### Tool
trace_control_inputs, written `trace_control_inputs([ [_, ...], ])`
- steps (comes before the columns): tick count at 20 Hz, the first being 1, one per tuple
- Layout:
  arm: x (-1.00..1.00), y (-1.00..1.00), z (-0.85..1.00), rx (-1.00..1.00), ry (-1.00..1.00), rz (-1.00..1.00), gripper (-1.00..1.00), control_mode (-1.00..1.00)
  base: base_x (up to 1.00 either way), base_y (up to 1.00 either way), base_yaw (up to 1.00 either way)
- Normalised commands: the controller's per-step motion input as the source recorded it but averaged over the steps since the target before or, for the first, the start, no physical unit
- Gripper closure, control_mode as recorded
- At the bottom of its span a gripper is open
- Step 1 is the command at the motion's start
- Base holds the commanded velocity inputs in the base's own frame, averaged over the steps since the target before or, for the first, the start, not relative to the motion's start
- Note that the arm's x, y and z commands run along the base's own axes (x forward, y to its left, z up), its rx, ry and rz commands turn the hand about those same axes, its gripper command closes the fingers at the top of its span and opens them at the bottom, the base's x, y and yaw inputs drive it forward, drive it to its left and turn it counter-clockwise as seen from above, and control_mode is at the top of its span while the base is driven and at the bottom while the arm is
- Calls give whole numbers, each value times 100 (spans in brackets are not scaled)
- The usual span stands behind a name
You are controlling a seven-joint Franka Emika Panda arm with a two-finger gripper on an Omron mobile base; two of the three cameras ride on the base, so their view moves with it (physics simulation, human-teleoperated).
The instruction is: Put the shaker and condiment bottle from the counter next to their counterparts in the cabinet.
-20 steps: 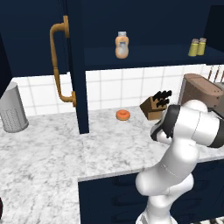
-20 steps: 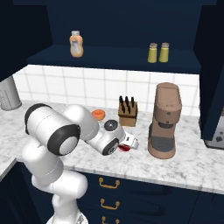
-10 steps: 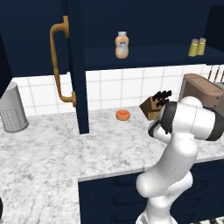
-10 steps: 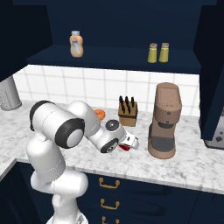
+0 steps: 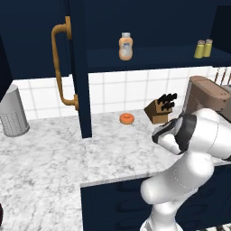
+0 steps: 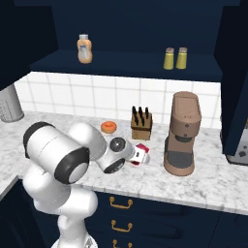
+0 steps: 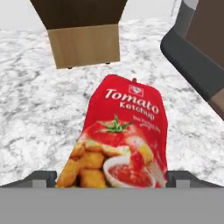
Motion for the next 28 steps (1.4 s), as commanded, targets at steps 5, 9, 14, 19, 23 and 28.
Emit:
trace_control_inputs([
  [5,-51,49,55,-11,-25,25,100,-100,0,0,0],
  [9,-48,26,82,-4,-20,21,100,-100,0,0,0],
  [14,-41,18,93,0,-15,17,100,-100,0,0,0],
  [19,-43,17,98,0,-19,18,100,-100,0,0,0],
  [23,-34,8,99,0,-21,17,100,-100,0,0,0],
  [28,-33,1,100,0,-19,16,100,-100,0,0,0],
])
